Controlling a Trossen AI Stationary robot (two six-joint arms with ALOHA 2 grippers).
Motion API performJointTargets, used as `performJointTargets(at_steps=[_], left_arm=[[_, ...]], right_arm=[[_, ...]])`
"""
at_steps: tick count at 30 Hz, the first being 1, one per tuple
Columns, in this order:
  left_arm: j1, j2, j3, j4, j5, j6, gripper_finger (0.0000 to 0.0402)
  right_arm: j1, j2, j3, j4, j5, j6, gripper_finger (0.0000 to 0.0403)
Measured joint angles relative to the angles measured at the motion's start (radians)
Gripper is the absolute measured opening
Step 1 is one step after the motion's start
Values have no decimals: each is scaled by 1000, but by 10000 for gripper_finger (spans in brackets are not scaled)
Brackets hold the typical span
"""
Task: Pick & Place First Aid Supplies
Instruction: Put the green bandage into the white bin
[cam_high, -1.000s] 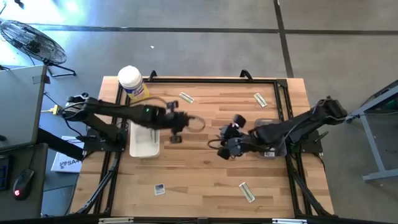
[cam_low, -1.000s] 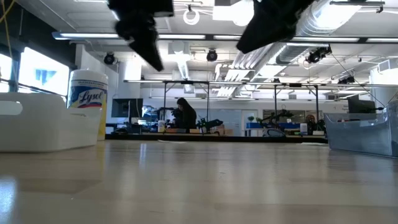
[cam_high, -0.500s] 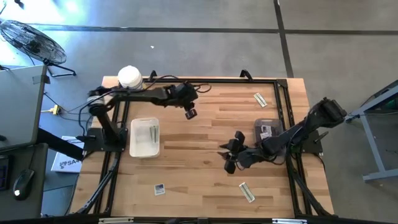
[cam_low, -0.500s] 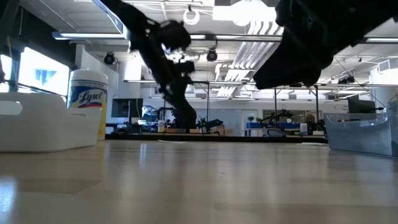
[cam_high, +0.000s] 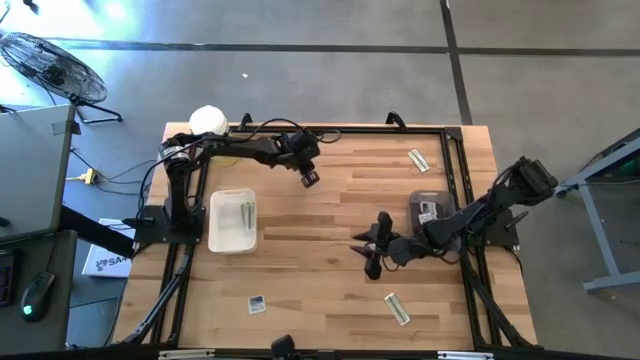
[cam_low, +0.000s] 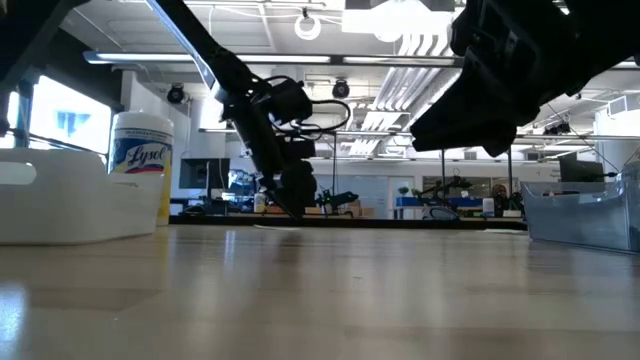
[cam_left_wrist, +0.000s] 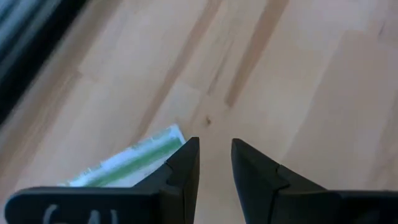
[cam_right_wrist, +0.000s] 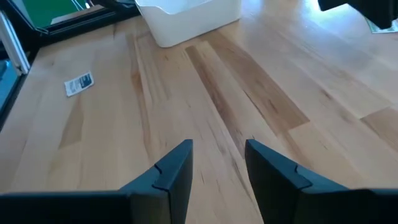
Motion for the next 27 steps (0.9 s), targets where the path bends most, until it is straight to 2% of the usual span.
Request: performJointTargets(at_steps=[4,15,23,27], left_arm=[[-4,0,0,7,-59,-23,90],[10,55,-2,13,-73,-177,90],[-3,86,2,32,-74,-183,90],[-4,88,2,31,-73,-202,71]], right_arm=[[1,0,0,7,-4,4,140],[0,0,0,17,-7,4,140],[2,0,0,18,-32,6,140],[2,0,0,18,-36,12,140]])
